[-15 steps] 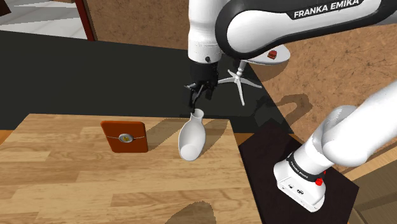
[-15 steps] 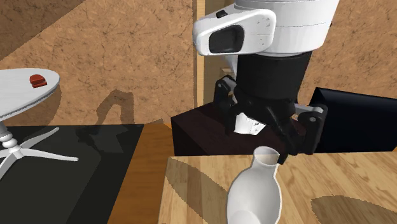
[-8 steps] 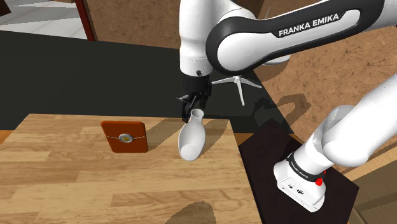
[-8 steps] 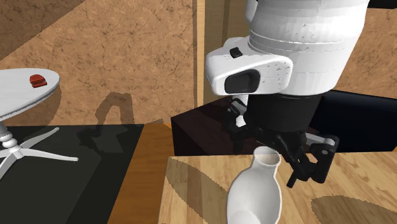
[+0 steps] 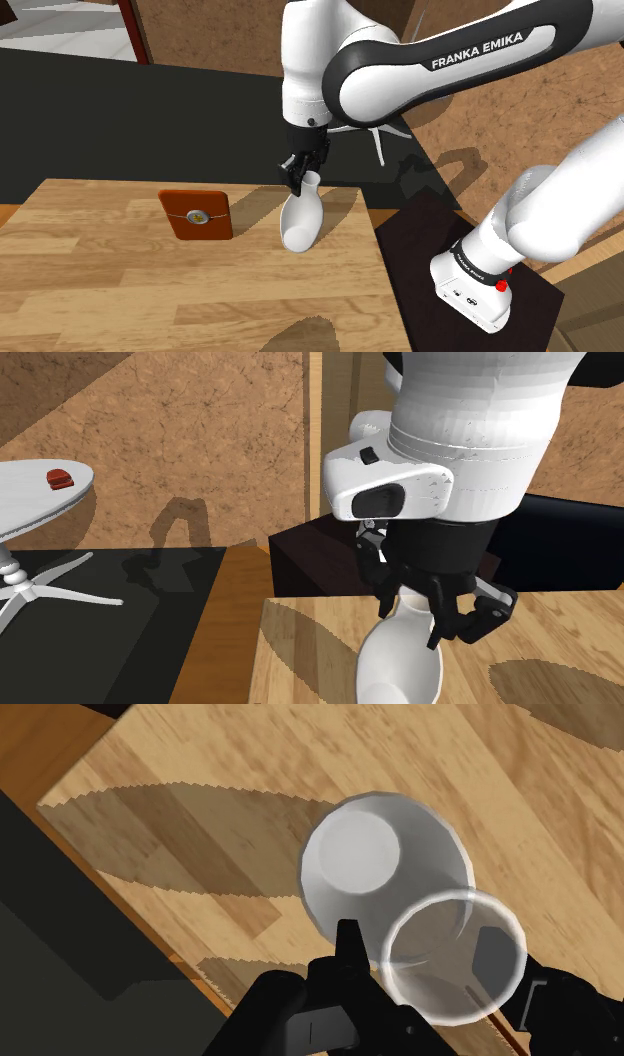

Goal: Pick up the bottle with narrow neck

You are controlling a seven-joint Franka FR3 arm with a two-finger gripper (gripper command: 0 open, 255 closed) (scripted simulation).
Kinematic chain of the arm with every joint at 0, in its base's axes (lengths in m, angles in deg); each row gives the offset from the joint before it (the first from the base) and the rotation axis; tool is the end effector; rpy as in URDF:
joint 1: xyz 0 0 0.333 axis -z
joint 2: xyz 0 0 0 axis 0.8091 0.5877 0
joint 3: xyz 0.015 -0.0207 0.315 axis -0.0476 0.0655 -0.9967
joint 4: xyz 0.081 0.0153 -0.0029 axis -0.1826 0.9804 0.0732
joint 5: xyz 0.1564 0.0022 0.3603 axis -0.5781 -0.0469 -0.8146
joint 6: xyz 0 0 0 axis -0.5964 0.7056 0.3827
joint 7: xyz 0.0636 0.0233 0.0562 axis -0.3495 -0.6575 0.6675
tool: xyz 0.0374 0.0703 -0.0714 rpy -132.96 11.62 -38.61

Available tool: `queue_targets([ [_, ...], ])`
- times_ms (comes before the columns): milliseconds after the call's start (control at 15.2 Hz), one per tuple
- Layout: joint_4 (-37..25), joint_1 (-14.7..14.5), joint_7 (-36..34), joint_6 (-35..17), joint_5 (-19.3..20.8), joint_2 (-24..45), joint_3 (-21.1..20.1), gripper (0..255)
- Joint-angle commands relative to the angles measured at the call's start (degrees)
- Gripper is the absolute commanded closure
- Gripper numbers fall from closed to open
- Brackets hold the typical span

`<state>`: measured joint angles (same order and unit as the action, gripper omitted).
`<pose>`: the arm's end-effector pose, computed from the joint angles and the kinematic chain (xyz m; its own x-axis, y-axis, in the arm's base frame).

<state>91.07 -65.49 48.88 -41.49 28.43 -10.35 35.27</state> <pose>0.3770 0.3385 0.4231 0.9717 0.2095 -0.1091 0.2121 -0.9772 0.0123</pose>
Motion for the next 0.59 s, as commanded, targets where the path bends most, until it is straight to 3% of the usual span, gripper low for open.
queue_targets([
  [0, 0.1, 0.0, 0.0, 0.0, 0.0, 0.0, 0.0, 255],
  [528, -2.0, 0.1, 0.3, 3.1, -0.4, -1.0, 0.3, 255],
])
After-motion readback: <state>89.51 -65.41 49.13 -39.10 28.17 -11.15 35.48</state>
